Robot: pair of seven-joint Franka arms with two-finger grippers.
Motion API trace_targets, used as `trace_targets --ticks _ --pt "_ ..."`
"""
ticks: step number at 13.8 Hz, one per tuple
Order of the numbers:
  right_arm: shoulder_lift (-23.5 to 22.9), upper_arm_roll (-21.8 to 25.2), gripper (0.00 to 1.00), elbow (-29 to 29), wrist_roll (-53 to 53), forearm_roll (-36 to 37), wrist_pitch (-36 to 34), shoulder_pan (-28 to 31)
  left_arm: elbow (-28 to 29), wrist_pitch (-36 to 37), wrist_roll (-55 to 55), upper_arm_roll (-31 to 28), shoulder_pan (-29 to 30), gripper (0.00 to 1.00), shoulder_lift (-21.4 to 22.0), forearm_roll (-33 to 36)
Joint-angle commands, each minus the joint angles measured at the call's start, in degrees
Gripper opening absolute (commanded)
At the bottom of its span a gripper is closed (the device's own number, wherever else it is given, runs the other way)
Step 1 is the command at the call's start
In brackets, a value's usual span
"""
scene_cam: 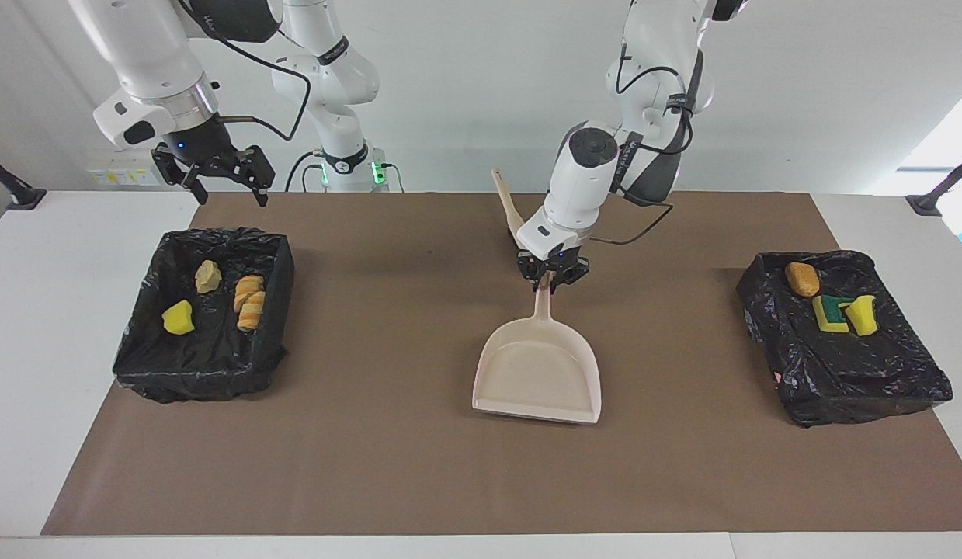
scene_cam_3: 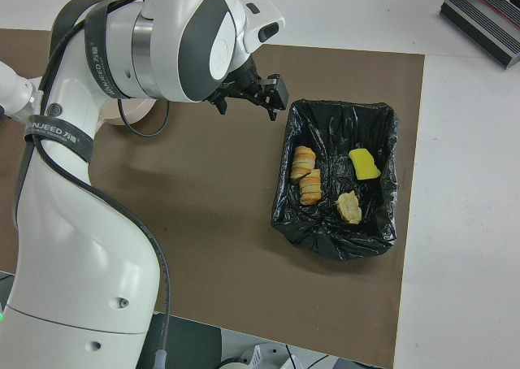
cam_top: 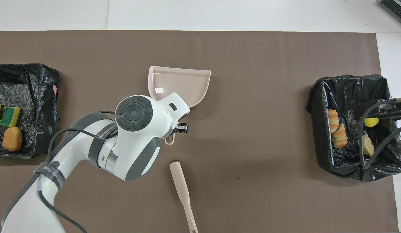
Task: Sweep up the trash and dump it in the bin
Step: 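Lower the emptied dustpan onto the table center with the left gripper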
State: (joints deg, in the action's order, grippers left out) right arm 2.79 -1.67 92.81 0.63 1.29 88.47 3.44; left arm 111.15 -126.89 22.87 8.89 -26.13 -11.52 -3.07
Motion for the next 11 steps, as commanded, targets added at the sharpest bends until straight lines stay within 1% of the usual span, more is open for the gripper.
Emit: trace_targets --ticks 1,2,4,7,10,11 --pt "0.64 0.0 1.0 0.71 0.25 -0.68 0.56 0.16 1.61 -2.57 0.77 -1.24 -1.55 0.0 0.63 -0.71" --pt "0.64 0.0 1.0 0.71 0.25 -0.68 0.47 0.16 2.22 -3.1 1.82 -1.24 -2.25 0.0 0.54 -0.71" --pt "0.64 0.0 1.0 0.62 0.25 -0.68 0.73 0.16 2.84 -6.34 3.49 -1.24 -2.96 0.0 -0.6 -0.71" --pt "0.55 -0.08 1.0 0.45 1.12 -2.34 0.91 0.07 4.25 -7.49 5.17 -1.24 -3.31 0.0 -0.78 -0.71" --pt "0.55 -0.08 1.0 0.18 4.8 -2.26 0.56 -1.85 4.16 -10.12 6.66 -1.24 -3.92 0.0 -2.62 -0.71" --pt "0.55 -0.08 1.0 0.18 6.3 -2.0 0.47 -3.16 4.08 -10.13 7.27 -1.24 -4.01 0.23 -2.63 -0.71"
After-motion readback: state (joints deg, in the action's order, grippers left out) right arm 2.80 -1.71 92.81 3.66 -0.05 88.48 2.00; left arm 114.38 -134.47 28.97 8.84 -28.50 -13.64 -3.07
